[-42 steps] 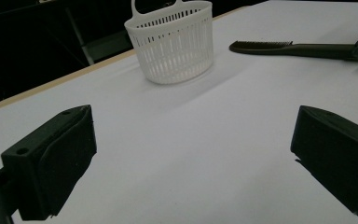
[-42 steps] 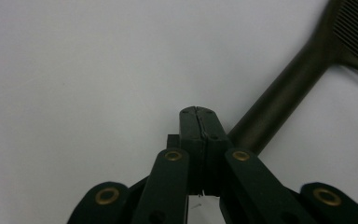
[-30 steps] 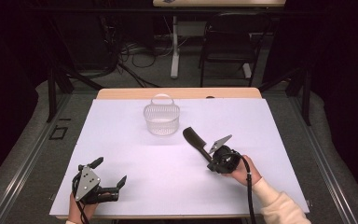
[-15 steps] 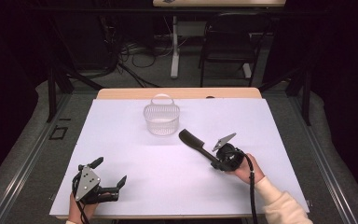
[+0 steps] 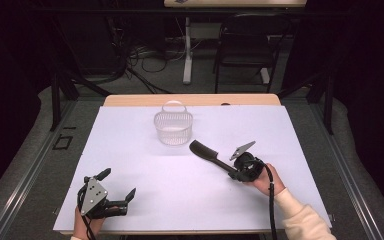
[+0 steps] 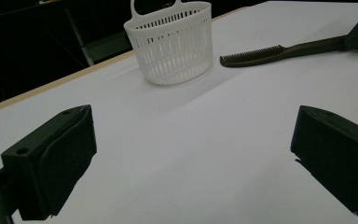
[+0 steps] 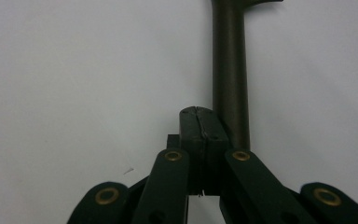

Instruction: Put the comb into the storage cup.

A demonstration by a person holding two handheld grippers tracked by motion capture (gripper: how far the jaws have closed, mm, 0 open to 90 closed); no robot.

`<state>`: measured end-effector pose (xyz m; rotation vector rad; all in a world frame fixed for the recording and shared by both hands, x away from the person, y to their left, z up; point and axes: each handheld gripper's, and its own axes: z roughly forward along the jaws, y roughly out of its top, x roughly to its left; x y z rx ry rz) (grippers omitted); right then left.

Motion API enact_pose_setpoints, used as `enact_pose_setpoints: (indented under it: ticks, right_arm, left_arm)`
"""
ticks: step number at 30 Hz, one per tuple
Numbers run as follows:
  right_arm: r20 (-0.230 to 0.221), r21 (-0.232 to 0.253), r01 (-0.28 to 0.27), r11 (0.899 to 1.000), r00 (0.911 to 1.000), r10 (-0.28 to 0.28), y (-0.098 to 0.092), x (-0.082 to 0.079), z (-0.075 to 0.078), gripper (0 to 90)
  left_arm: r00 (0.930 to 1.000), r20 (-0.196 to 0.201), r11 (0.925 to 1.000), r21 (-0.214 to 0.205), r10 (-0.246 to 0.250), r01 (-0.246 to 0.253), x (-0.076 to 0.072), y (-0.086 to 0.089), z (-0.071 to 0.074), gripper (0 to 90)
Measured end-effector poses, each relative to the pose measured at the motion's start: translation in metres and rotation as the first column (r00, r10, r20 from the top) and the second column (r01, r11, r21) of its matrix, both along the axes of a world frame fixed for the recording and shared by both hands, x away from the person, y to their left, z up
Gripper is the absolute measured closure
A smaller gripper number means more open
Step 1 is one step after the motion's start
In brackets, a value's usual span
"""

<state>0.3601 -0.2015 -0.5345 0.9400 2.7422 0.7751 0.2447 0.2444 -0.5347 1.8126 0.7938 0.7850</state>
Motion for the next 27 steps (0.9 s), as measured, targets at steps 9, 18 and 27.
enact_pose_setpoints:
  ticks: [9,18,27]
  right_arm:
    - [0.012,-0.019,0.027,0.999,0.9996,-0.027,-0.0019,0.0013,0.0,90.0]
    - [0.025,-0.019,0.032,0.999,0.9992,-0.031,-0.0042,0.0034,-0.0007,90.0]
    - [0.028,-0.022,0.022,1.0,0.9994,-0.022,-0.0052,0.004,-0.0006,90.0]
  left_arm:
    - [1.0,0.0,1.0,0.001,0.0,0.0,-0.0001,-0.0002,0.0001,0.3]
    - [1.0,-0.001,1.0,0.002,0.001,-0.001,-0.0003,-0.0005,0.0,0.3]
    - [1.0,0.001,1.0,0.003,0.001,-0.001,-0.0003,-0.0005,0.0001,0.3]
